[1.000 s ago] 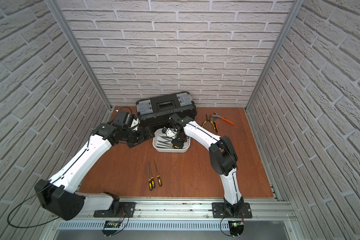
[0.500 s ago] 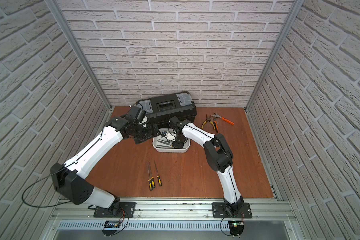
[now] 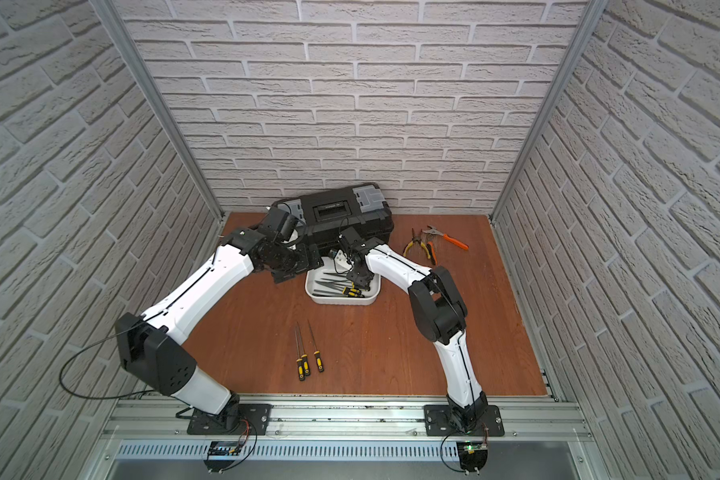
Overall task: Put the file tool into the storage box
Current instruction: Place the file tool in the storage box, then pick up the file tool from the center of the board.
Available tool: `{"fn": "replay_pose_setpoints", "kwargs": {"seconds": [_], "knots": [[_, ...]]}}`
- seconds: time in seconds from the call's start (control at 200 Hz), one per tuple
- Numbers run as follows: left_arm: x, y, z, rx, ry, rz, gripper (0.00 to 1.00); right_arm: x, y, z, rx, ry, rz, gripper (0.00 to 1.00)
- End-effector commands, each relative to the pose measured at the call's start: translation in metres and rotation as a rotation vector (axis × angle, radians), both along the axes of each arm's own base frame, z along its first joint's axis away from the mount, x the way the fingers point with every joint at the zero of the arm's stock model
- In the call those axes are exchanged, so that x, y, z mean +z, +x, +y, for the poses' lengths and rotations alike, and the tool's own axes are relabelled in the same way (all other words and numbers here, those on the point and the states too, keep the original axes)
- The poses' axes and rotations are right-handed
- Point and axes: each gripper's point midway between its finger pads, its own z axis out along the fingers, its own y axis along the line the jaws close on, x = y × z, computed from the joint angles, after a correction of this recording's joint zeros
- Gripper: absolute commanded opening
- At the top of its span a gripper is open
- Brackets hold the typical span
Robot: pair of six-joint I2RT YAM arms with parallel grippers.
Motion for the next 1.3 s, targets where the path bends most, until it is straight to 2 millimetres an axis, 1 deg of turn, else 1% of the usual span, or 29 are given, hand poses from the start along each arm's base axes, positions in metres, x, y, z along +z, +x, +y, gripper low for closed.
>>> {"fn": "replay_pose_setpoints", "kwargs": {"seconds": [0.0, 0.09, 0.17, 0.26, 0.355, 0.445, 0.535, 0.67, 0.75, 0.8, 0.825, 0.83, 0.84, 0.865, 0.95, 1.01, 1.055, 1.125, 1.295], "knots": [[0.007, 0.001, 0.008, 0.01, 0.021, -0.033, 0.98, 0.003, 0.005, 0.004, -0.058, 0.061, 0.0, 0.31], [0.005, -0.003, 0.013, 0.026, 0.027, -0.033, 0.98, -0.003, 0.0, 0.004, -0.088, 0.091, 0.03, 0.31], [0.002, -0.006, 0.018, 0.04, 0.024, -0.031, 0.98, -0.011, -0.011, 0.014, -0.09, 0.151, 0.1, 0.31], [0.001, -0.008, 0.024, 0.049, 0.027, -0.027, 0.98, -0.017, -0.019, 0.021, -0.118, 0.191, 0.158, 0.3], [0.0, -0.008, 0.032, 0.055, 0.028, -0.024, 0.98, -0.017, -0.024, 0.027, -0.141, 0.241, 0.186, 0.3], [-0.003, -0.008, 0.039, 0.059, 0.023, -0.018, 0.98, -0.011, -0.022, 0.028, -0.176, 0.263, 0.169, 0.3], [-0.003, -0.01, 0.047, 0.047, 0.042, -0.021, 0.98, 0.007, -0.013, 0.028, -0.217, 0.288, 0.121, 0.31], [-0.005, -0.022, 0.056, -0.04, 0.128, -0.008, 0.98, 0.052, -0.004, 0.03, -0.308, 0.374, 0.045, 0.33], [-0.008, -0.031, 0.057, -0.084, 0.151, 0.007, 0.98, 0.08, -0.006, 0.031, -0.385, 0.454, 0.028, 0.35], [-0.011, -0.036, 0.058, -0.098, 0.149, 0.011, 0.98, 0.094, -0.012, 0.032, -0.436, 0.505, 0.028, 0.36], [-0.011, -0.038, 0.057, -0.104, 0.141, 0.008, 0.98, 0.093, -0.015, 0.031, -0.47, 0.518, 0.037, 0.36], [-0.012, -0.038, 0.056, -0.105, 0.139, 0.01, 0.98, 0.1, -0.016, 0.031, -0.473, 0.53, 0.028, 0.36], [-0.012, -0.039, 0.056, -0.107, 0.133, 0.008, 0.98, 0.106, -0.018, 0.03, -0.485, 0.545, 0.022, 0.36], [-0.013, -0.041, 0.055, -0.111, 0.122, 0.005, 0.98, 0.112, -0.024, 0.029, -0.514, 0.566, 0.023, 0.36], [-0.014, -0.046, 0.049, -0.124, 0.072, -0.011, 0.98, 0.122, -0.044, 0.026, -0.614, 0.635, 0.034, 0.37], [-0.017, -0.05, 0.047, -0.129, 0.049, -0.014, 0.98, 0.123, -0.062, 0.027, -0.669, 0.679, 0.054, 0.37], [-0.021, -0.052, 0.046, -0.127, 0.039, -0.013, 0.98, 0.121, -0.077, 0.028, -0.708, 0.703, 0.071, 0.38], [-0.031, -0.055, 0.045, -0.118, 0.007, 0.003, 0.98, 0.111, -0.104, 0.033, -0.747, 0.716, 0.103, 0.38], [-0.057, -0.06, 0.048, -0.06, -0.08, 0.05, 0.98, 0.081, -0.168, 0.055, -0.771, 0.673, 0.165, 0.4]]}}
